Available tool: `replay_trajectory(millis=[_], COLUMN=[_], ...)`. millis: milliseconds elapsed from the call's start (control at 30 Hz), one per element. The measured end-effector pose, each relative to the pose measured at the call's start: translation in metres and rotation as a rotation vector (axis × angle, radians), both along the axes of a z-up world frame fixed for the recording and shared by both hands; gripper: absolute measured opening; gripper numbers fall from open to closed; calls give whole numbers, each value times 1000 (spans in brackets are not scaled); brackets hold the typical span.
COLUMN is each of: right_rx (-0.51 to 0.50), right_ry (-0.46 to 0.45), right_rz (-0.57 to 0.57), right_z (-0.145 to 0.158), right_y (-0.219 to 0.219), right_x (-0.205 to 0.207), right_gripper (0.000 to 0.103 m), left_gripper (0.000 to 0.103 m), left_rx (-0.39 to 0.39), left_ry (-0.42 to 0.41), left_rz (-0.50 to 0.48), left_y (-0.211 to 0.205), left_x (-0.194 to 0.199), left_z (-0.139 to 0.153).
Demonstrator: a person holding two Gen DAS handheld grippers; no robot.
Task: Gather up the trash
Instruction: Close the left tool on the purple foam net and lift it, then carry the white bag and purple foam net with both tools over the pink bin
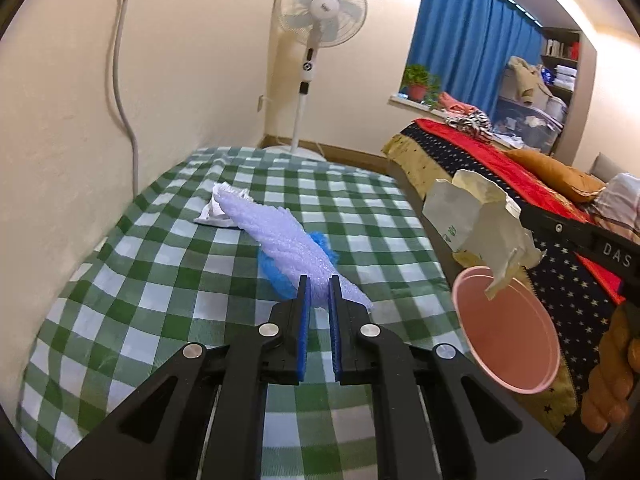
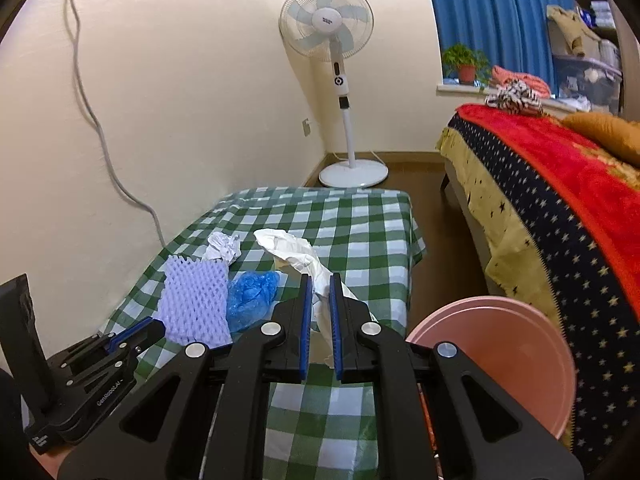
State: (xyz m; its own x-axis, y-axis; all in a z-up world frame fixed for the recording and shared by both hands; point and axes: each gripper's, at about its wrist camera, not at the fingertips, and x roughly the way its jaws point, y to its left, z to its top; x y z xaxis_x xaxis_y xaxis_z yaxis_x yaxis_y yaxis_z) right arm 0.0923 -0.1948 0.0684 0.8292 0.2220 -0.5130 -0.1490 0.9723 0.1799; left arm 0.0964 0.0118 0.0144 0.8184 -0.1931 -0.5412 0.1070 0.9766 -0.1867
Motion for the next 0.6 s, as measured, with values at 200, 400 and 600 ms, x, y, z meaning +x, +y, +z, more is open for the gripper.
replay_trajectory(millis=[200,400,600], right_rx=[35,54,66], right_ry=[18,18,19], right_rz=[-32,-82,-139], right_z=[9,18,25], right_y=[-17,-42,-70], right_x=[-15,-30,-41], right_gripper=[9,9,9], left_gripper=[9,9,9], left_rx=[-2,-6,-14], left_ry=[-34,-58,-72], left_rz=[-39,-89,-141], left_y=[-12,-27,-46], left_x=[-19,-30,-35], left_z=[12,18,20])
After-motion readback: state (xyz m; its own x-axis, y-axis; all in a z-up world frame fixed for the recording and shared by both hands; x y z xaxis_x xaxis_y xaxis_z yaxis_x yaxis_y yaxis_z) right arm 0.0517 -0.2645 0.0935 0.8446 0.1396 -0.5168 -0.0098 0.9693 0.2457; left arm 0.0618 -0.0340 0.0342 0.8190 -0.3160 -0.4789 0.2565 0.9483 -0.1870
